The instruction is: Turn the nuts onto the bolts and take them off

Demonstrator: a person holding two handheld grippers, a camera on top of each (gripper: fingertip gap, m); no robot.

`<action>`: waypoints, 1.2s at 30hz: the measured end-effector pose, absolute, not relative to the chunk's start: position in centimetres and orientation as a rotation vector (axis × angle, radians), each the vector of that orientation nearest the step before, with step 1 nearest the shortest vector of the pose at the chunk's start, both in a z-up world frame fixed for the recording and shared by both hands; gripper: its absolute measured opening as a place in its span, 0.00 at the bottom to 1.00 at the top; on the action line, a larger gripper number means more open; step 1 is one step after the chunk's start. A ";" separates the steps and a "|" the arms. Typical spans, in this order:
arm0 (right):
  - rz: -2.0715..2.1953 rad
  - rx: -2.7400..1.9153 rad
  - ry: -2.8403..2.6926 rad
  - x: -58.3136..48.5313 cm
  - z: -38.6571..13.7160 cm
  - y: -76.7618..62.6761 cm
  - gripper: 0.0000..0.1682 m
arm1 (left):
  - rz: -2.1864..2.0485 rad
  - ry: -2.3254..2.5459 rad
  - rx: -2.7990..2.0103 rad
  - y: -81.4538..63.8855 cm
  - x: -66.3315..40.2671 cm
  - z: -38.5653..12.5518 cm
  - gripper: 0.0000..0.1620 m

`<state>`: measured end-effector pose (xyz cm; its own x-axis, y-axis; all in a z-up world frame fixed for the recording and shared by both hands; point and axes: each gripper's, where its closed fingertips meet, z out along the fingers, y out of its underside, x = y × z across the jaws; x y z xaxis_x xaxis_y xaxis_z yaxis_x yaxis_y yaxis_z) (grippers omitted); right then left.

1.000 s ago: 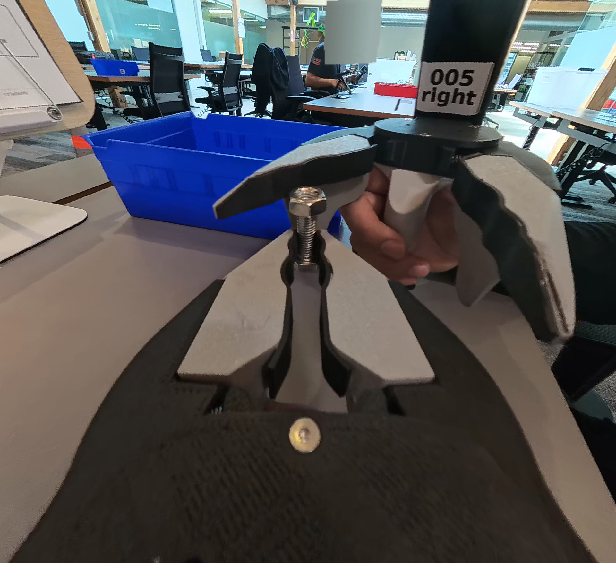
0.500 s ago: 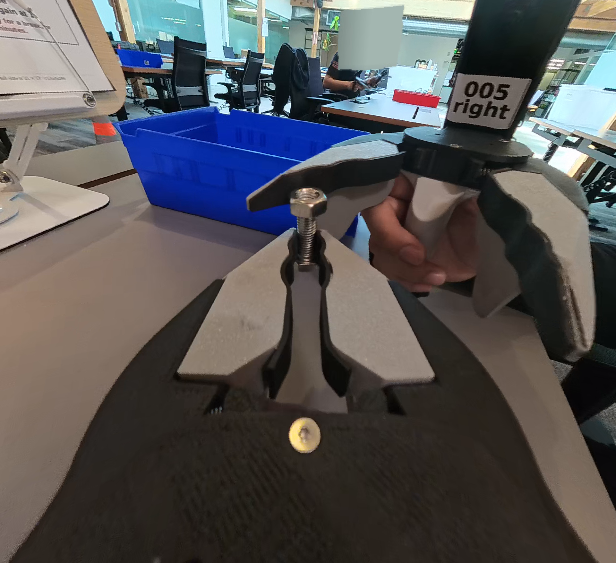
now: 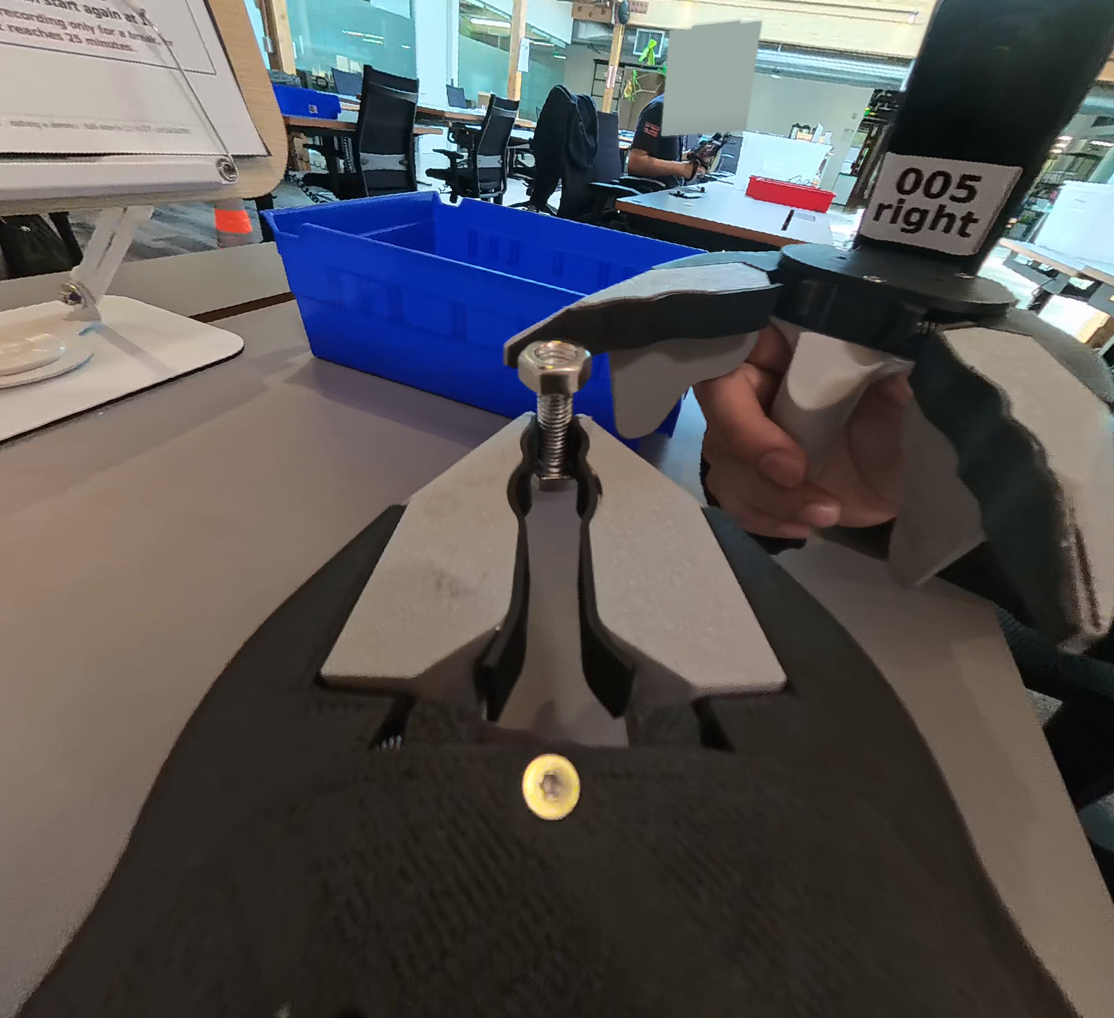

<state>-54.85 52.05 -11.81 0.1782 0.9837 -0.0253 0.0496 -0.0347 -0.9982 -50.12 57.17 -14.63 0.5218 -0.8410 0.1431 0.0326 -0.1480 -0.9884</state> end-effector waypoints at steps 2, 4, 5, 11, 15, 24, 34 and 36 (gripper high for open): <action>1.070 -1.350 -1.099 -54.8 -11.8 52.1 0.66 | -0.879 0.716 -1.538 57.3 -50.2 -14.6 0.04; 1.068 -1.350 -1.098 -54.8 -11.8 52.1 0.66 | -0.866 0.709 -1.541 57.5 -50.4 -14.7 0.04; 1.069 -1.350 -1.097 -54.8 -11.8 52.1 0.66 | -0.863 0.701 -1.543 57.6 -50.5 -14.7 0.04; 1.073 -1.346 -1.102 -54.8 -11.8 52.0 0.65 | -0.847 0.647 -1.562 58.3 -51.2 -14.7 0.04; 1.071 -1.346 -1.118 -54.9 -11.9 51.8 0.64 | -0.836 0.621 -1.570 58.7 -51.6 -14.7 0.04; 1.069 -1.351 -1.054 -54.2 -11.4 52.7 0.63 | -0.885 0.705 -1.541 57.5 -50.5 -14.6 0.04; 1.049 -1.355 -1.105 -55.1 -12.1 52.0 0.66 | -0.845 0.788 -1.518 56.6 -49.4 -14.9 0.04; 1.040 -1.357 -1.097 -54.9 -12.0 52.2 0.66 | -0.833 0.721 -1.543 57.5 -50.3 -14.8 0.04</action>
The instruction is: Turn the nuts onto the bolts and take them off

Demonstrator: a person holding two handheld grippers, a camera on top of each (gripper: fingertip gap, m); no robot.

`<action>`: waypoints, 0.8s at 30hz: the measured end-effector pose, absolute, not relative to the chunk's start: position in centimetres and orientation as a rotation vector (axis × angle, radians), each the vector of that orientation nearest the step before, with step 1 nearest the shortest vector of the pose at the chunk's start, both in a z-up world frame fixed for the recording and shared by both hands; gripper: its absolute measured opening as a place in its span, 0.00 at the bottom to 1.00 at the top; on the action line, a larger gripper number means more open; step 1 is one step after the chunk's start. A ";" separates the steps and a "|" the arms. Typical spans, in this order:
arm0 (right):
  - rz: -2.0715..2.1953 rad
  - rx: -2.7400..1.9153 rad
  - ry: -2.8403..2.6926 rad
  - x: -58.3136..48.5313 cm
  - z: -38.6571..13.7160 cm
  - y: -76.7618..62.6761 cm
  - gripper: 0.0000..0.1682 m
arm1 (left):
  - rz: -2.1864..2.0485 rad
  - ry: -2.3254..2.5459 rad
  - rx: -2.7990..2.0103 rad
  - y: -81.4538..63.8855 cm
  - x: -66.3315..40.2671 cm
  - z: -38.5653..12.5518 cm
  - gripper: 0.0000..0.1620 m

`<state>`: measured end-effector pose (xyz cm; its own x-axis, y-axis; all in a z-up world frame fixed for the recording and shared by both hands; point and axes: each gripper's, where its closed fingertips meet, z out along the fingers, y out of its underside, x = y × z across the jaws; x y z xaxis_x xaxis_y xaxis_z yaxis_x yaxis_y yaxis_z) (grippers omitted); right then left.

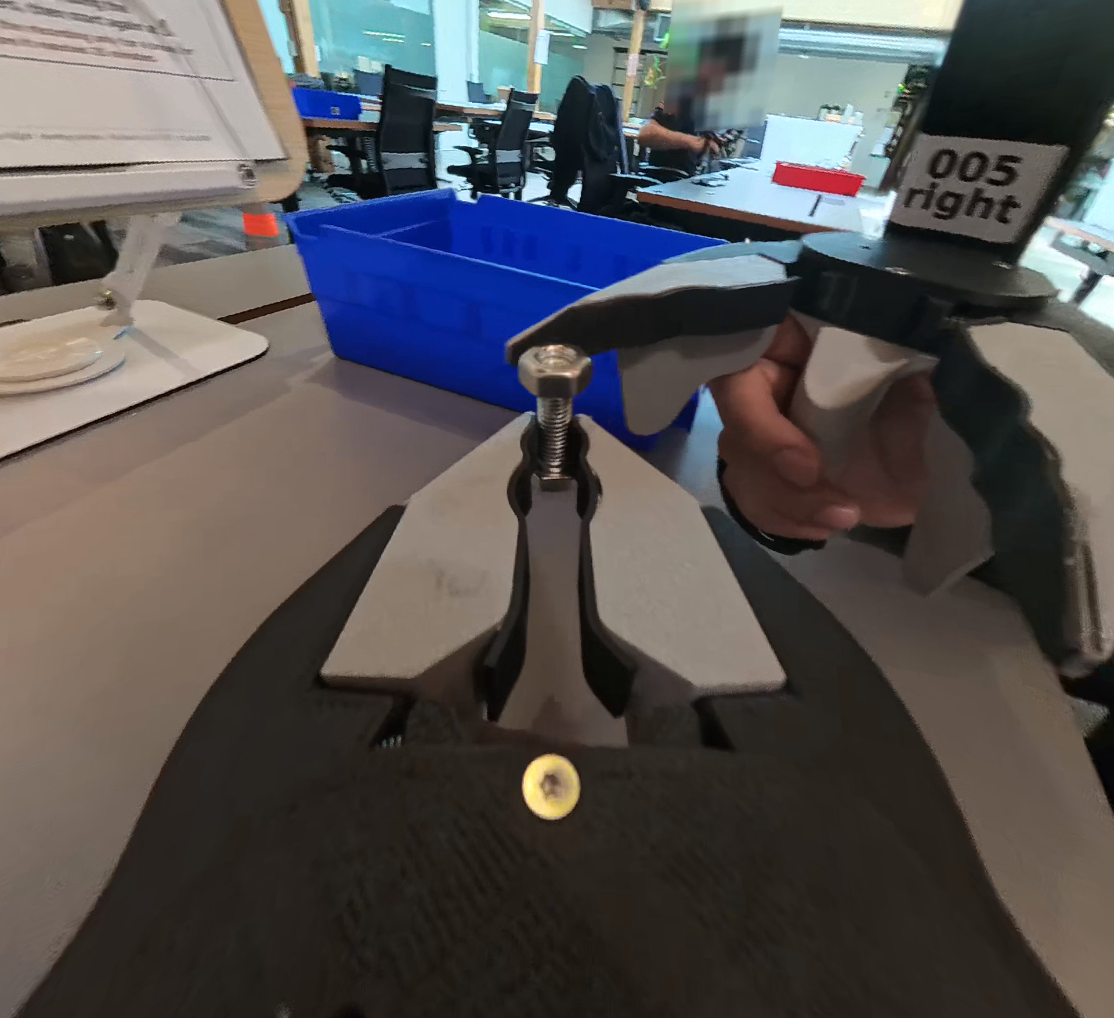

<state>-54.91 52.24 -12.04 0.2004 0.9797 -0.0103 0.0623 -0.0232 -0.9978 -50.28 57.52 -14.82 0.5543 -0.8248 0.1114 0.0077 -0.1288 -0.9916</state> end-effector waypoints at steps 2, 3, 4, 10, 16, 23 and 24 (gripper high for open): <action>1.057 -1.353 -1.085 -54.7 -11.8 52.3 0.65 | -0.832 0.641 -1.565 58.4 -51.3 -14.7 0.04; 1.063 -1.350 -1.079 -54.6 -11.6 52.3 0.64 | -0.835 0.616 -1.574 58.8 -51.7 -14.7 0.04; 1.064 -1.348 -1.069 -54.5 -11.5 52.4 0.64 | -0.841 0.610 -1.579 58.8 -51.9 -14.7 0.04; 1.066 -1.376 -1.061 -54.7 -12.0 52.7 0.66 | -0.908 0.779 -1.510 56.3 -49.3 -14.6 0.04; 1.032 -1.374 -1.107 -55.4 -12.6 52.1 0.70 | -0.787 0.799 -1.532 56.7 -49.1 -15.2 0.04; 1.044 -1.370 -1.062 -54.9 -12.0 52.7 0.67 | -0.779 0.586 -1.589 59.4 -52.6 -14.7 0.04; 1.042 -1.370 -1.056 -54.8 -11.9 52.8 0.67 | -0.819 0.623 -1.580 58.8 -51.9 -14.6 0.04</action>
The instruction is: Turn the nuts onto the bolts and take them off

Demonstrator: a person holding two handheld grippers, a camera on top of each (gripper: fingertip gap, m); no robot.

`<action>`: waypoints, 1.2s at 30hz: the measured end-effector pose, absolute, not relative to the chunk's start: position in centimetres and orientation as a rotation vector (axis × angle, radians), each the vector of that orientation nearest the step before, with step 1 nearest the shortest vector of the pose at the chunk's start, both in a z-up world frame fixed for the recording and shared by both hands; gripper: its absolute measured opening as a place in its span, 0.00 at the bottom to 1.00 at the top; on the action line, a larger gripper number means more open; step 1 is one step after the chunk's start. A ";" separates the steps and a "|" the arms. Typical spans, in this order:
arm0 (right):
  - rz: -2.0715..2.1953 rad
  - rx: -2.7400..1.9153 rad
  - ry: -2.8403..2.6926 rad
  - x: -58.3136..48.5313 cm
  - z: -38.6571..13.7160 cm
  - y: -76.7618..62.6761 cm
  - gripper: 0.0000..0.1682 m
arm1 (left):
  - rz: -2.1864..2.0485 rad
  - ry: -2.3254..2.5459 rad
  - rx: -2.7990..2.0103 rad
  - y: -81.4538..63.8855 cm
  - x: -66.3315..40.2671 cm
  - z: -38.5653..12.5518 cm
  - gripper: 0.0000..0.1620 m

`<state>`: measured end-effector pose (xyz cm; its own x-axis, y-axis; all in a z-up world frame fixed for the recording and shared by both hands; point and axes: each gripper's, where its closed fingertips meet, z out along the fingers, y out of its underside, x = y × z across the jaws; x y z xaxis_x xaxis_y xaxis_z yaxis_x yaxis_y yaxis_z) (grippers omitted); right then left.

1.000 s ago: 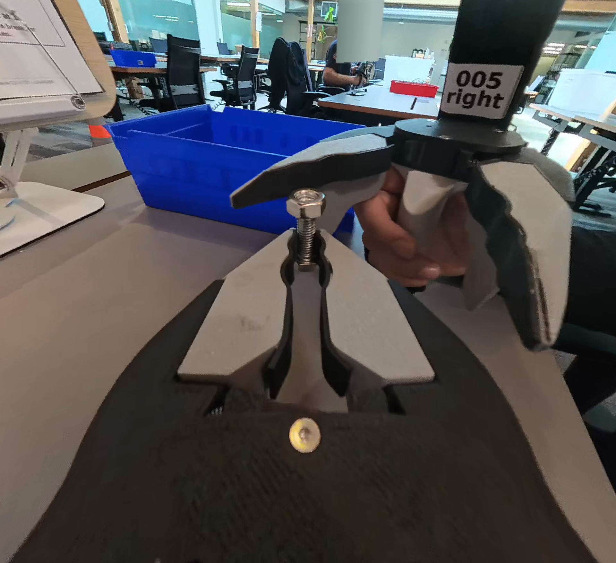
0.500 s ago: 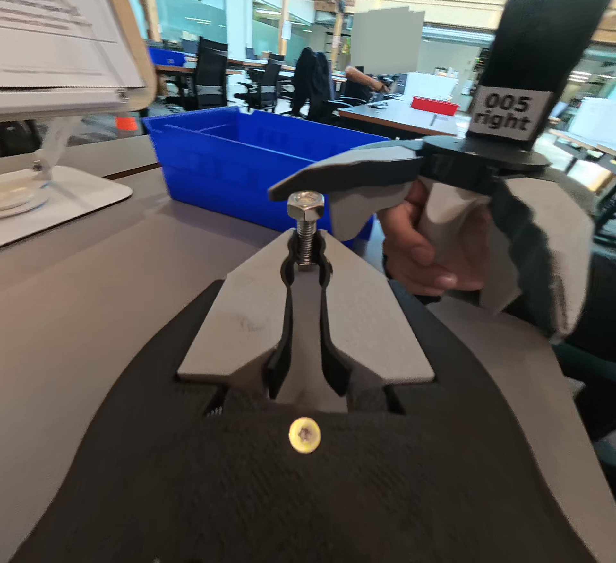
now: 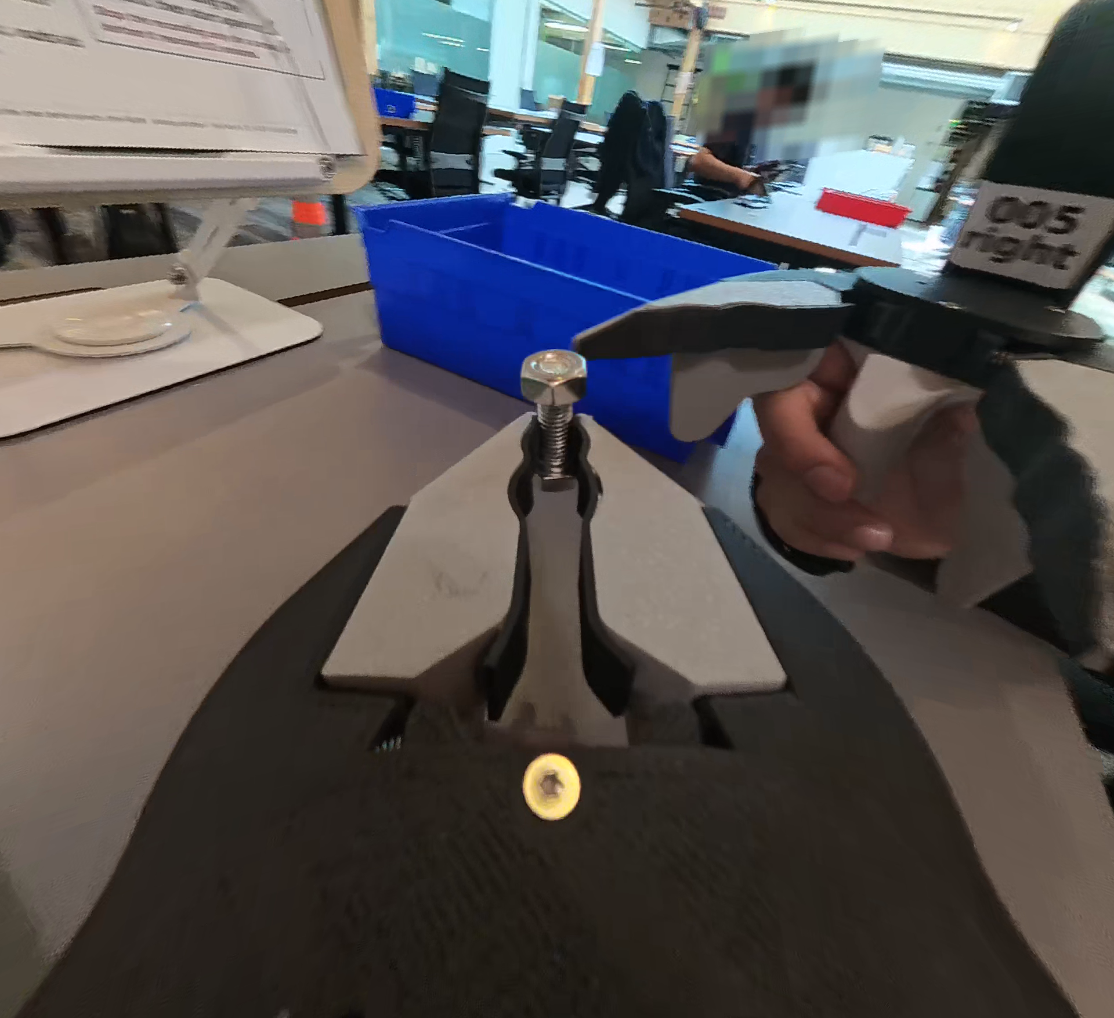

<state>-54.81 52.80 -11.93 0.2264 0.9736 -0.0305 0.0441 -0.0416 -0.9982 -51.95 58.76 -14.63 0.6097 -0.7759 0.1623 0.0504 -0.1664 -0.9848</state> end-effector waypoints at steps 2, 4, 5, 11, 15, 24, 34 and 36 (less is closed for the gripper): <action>1.047 -1.373 -1.052 -54.8 -11.9 52.8 0.67 | -0.869 0.727 -1.548 57.3 -50.3 -14.6 0.04; 1.060 -1.382 -1.057 -54.9 -12.1 52.8 0.68 | -0.859 0.846 -1.534 55.9 -48.9 -15.1 0.04; 1.070 -1.386 -1.066 -55.1 -12.3 52.6 0.68 | -0.849 0.883 -1.529 55.5 -48.4 -15.4 0.04; 1.036 -1.382 -1.110 -55.2 -12.7 52.2 0.65 | -0.637 0.537 -1.626 60.5 -53.5 -15.2 0.04; 1.056 -1.378 -1.080 -55.1 -12.2 52.4 0.66 | -0.745 0.503 -1.600 60.5 -54.4 -14.6 0.04; 1.059 -1.396 -1.089 -55.3 -12.6 52.4 0.71 | -0.767 0.744 -1.564 57.5 -49.6 -15.1 0.04; 1.048 -1.387 -1.059 -54.9 -12.2 52.8 0.65 | -0.921 0.642 -1.560 58.0 -51.5 -14.2 0.04; 1.053 -1.392 -1.055 -54.8 -12.2 52.9 0.66 | -0.978 0.838 -1.500 55.1 -48.8 -14.4 0.04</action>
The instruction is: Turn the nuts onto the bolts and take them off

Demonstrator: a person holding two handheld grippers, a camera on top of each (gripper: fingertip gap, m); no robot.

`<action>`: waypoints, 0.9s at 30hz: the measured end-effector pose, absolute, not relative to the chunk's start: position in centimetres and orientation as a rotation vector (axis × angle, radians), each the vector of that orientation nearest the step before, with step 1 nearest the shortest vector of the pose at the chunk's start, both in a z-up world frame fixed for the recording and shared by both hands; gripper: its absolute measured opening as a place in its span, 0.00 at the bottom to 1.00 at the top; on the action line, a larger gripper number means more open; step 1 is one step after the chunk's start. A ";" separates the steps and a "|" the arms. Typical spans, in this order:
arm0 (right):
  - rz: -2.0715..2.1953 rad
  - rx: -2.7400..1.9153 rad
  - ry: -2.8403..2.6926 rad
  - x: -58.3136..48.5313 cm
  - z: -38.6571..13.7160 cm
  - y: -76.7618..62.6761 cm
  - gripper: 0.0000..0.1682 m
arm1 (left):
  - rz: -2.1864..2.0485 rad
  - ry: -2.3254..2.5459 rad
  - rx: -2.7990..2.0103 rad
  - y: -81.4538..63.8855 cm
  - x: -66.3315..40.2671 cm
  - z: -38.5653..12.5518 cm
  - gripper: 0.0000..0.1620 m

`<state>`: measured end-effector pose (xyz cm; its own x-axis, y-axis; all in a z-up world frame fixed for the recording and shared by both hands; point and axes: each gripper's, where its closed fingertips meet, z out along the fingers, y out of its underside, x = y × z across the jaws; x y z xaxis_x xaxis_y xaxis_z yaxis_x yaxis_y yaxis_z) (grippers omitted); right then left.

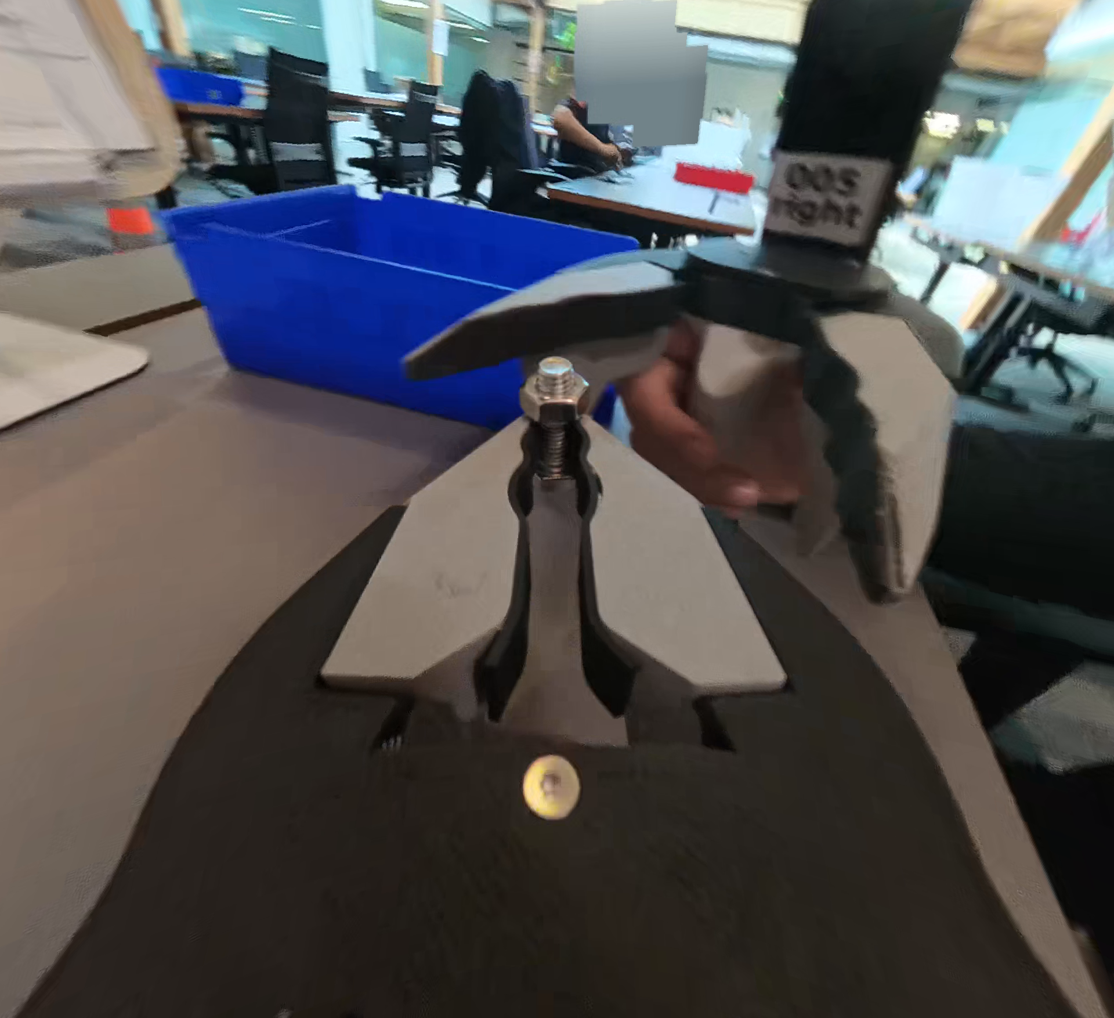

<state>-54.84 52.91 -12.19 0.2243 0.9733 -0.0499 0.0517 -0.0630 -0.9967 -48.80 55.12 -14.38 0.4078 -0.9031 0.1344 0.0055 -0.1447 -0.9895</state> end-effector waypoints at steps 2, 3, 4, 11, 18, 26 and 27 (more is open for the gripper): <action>1.078 -1.398 -1.070 -55.0 -12.4 52.6 0.66 | -0.894 0.903 -1.488 54.6 -47.8 -14.9 0.04; 1.091 -1.403 -1.086 -55.2 -12.5 52.3 0.65 | -0.858 0.868 -1.508 55.2 -47.9 -14.9 0.04; 1.080 -1.407 -1.088 -55.3 -12.6 52.3 0.68 | -0.816 0.789 -1.539 56.5 -48.7 -14.9 0.04; 1.055 -1.381 -1.081 -55.1 -12.2 52.4 0.62 | -0.639 0.460 -1.636 61.3 -56.0 -15.0 0.04; 1.053 -1.427 -1.049 -54.9 -12.7 53.2 0.64 | -0.794 0.958 -1.532 54.7 -47.5 -16.1 0.04; 1.020 -1.385 -1.091 -55.2 -12.5 52.5 0.60 | -0.697 0.548 -1.645 60.1 -53.9 -15.4 0.04; 1.012 -1.394 -1.076 -55.0 -12.5 52.8 0.60 | -0.717 0.542 -1.636 60.0 -53.9 -15.2 0.04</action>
